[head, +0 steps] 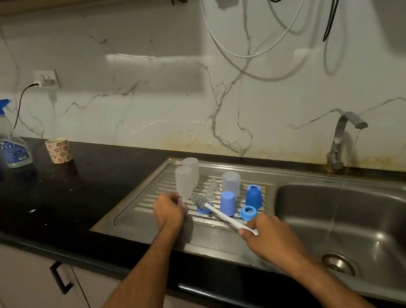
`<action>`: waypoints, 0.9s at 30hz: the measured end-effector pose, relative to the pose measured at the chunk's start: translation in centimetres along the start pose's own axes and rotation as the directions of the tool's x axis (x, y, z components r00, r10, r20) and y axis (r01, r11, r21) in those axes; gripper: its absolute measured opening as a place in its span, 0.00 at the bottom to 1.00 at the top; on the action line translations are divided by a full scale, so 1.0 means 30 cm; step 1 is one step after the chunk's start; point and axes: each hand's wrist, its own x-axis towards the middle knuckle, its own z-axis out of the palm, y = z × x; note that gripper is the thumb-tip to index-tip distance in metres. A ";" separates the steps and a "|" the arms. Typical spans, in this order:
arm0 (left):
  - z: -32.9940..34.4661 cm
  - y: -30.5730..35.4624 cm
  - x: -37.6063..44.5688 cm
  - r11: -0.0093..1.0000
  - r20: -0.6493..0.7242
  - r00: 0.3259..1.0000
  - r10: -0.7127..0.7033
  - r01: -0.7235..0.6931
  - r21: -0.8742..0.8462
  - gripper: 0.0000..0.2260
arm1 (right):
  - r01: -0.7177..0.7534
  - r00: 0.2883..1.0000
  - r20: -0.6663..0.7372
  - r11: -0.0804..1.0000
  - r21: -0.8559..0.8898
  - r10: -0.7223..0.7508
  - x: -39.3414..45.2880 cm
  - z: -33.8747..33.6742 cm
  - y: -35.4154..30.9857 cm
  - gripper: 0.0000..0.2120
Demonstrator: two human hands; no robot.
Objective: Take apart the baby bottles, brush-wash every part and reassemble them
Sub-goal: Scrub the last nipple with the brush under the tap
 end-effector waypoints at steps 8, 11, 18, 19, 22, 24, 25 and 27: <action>-0.011 -0.012 0.014 0.999 -0.015 0.999 -0.032 0.032 -0.021 0.11 | -0.008 1.000 0.016 1.000 0.006 0.007 0.020 0.032 0.012 0.15; -0.018 0.008 0.012 0.999 -0.023 0.999 -0.040 0.039 -0.028 0.13 | -0.021 1.000 -0.003 1.000 0.010 0.021 0.022 0.022 0.024 0.15; -0.047 0.063 -0.014 0.998 -0.062 0.998 -0.032 0.029 -0.049 0.11 | -0.021 0.999 -0.034 1.000 -0.002 0.021 -0.016 -0.022 0.050 0.13; -0.049 0.078 -0.026 0.998 -0.064 0.998 -0.026 0.022 -0.056 0.11 | -0.029 0.999 -0.044 1.000 -0.006 0.029 -0.028 -0.035 0.056 0.13; -0.050 0.131 -0.063 0.997 -0.055 0.998 0.005 -0.009 -0.076 0.11 | -0.043 0.998 -0.055 0.999 0.005 0.043 -0.053 -0.071 0.079 0.12; -0.046 0.175 -0.096 0.996 -0.046 0.998 0.033 -0.036 -0.081 0.12 | -0.049 0.996 -0.068 0.999 0.016 0.050 -0.065 -0.098 0.099 0.12; -0.039 0.195 -0.112 0.995 -0.040 0.998 0.047 -0.050 -0.084 0.12 | -0.056 0.996 -0.073 0.998 0.016 0.057 -0.071 -0.115 0.109 0.11; -0.012 0.234 -0.148 0.992 -0.028 0.997 0.077 -0.079 -0.096 0.11 | -0.074 0.994 -0.086 0.997 0.017 0.075 -0.089 -0.157 0.140 0.10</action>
